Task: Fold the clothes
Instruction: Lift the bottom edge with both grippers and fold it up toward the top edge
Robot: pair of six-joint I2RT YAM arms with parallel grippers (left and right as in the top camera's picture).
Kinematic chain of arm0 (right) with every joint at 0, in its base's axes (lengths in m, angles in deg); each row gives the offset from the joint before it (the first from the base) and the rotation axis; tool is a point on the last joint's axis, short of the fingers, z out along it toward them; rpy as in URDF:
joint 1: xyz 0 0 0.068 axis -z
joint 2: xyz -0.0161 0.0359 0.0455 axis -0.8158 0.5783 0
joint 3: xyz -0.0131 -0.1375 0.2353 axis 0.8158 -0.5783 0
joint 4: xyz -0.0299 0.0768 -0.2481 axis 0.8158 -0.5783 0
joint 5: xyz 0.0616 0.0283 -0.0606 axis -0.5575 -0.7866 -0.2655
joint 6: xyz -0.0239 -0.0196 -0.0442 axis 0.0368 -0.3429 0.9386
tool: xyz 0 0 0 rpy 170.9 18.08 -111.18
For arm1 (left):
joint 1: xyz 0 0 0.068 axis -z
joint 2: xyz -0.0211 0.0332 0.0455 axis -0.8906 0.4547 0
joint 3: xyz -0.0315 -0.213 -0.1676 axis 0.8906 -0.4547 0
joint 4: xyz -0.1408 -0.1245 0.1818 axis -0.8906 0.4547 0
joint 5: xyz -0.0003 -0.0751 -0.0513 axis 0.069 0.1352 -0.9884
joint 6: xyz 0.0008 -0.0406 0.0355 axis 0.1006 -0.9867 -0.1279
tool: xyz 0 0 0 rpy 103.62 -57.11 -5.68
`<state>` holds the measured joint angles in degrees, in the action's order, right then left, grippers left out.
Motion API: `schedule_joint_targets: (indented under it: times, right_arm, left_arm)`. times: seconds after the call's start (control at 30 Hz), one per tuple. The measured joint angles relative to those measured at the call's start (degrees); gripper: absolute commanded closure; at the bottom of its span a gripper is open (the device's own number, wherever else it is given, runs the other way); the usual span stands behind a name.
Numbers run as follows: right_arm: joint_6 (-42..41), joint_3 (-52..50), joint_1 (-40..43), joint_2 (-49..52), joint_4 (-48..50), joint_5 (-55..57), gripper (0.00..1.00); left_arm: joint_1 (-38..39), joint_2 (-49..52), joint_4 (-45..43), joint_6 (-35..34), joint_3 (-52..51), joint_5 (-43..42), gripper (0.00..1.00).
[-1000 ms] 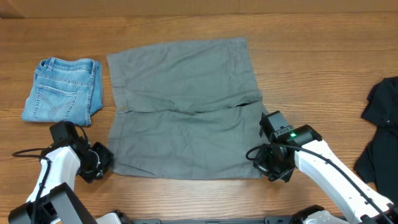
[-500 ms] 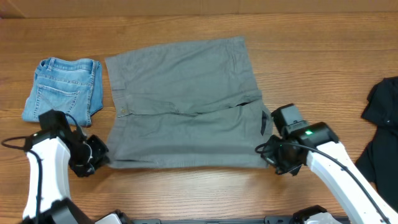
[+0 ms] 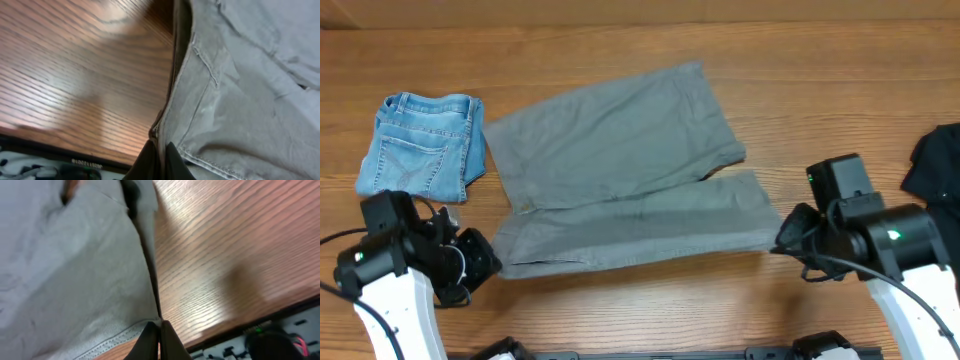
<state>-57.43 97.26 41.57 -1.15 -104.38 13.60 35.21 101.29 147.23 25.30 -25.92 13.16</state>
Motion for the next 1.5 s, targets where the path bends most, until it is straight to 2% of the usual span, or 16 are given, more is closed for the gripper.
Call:
schedule_joint_targets:
  times: [0.17,0.37,0.5,0.77,1.03,1.3,1.5]
  right_arm:
    - [0.2,5.3,0.0,-0.4,-2.9,1.2,0.96]
    - [0.2,6.2,0.0,0.3,8.6,1.3,0.96]
    - [0.2,6.4,0.0,4.6,21.0,0.7,0.96]
    - [0.4,6.5,-0.2,20.6,44.0,-2.1,0.96]
    - [0.3,6.5,0.4,28.9,60.6,-3.0,0.95]
    - [0.4,6.5,0.4,33.2,70.4,-3.2,0.95]
    - [0.3,6.5,0.4,39.9,71.8,-2.9,0.92]
  left_arm:
    - [0.0,-4.3,2.6,0.4,0.0,-1.3,0.92]
    - [0.0,-5.0,-1.4,0.8,0.1,-1.4,0.92]
    - [0.0,-4.3,-9.4,-1.2,0.1,-1.3,0.93]
    - [0.7,1.1,-32.8,-3.0,0.4,-1.3,0.91]
    - [3.6,10.2,-46.2,-3.0,0.4,-0.7,0.91]
    - [5.2,20.4,-58.8,-3.1,0.5,-0.2,0.9]
    - [5.3,25.4,-63.7,-3.1,0.6,0.3,0.88]
